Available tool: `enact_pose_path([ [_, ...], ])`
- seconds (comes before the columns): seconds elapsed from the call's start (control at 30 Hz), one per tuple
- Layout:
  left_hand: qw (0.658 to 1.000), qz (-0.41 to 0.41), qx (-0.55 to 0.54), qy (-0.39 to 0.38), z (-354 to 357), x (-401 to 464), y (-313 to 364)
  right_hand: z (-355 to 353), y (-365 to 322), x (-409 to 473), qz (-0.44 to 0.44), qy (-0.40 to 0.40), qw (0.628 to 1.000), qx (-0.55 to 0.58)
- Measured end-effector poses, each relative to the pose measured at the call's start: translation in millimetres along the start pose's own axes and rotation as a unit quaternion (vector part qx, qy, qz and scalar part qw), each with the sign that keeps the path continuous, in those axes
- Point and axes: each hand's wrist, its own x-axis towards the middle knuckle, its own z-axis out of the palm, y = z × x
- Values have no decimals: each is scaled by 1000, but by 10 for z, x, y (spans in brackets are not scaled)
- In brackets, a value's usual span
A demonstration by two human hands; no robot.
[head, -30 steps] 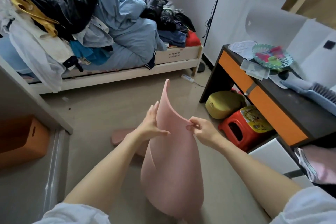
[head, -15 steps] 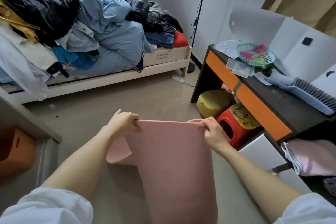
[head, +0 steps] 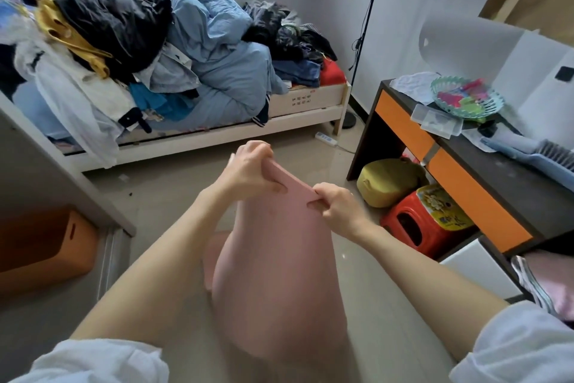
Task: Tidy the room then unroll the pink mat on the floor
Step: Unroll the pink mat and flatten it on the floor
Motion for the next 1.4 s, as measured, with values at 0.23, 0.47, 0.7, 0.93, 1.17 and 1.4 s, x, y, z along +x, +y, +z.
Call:
enact_pose_path([
  [0.23,947,-116,-245,-174,299,-205,-240,-71,307,-216,127,133,963,197],
  [0.47,906,-183,-368,-97,832,-585,-171,-149,499,-226,244,186,937,167],
  [0.7,863,-230,-447,-48,713,-397,107,764,120,-923,211,-123,932,266],
  [0.93,813,-254,-511,-113,715,-476,-51,1653,-387,-977,340,30,906,250],
  [1.17,823,-186,-503,-190,760,-860,-21,1798,-668,-1418,426,182,876,138],
  [1.4,893,-96,-393,-196,896,-1117,449,1219,-391,-1814,474,277,805,223],
])
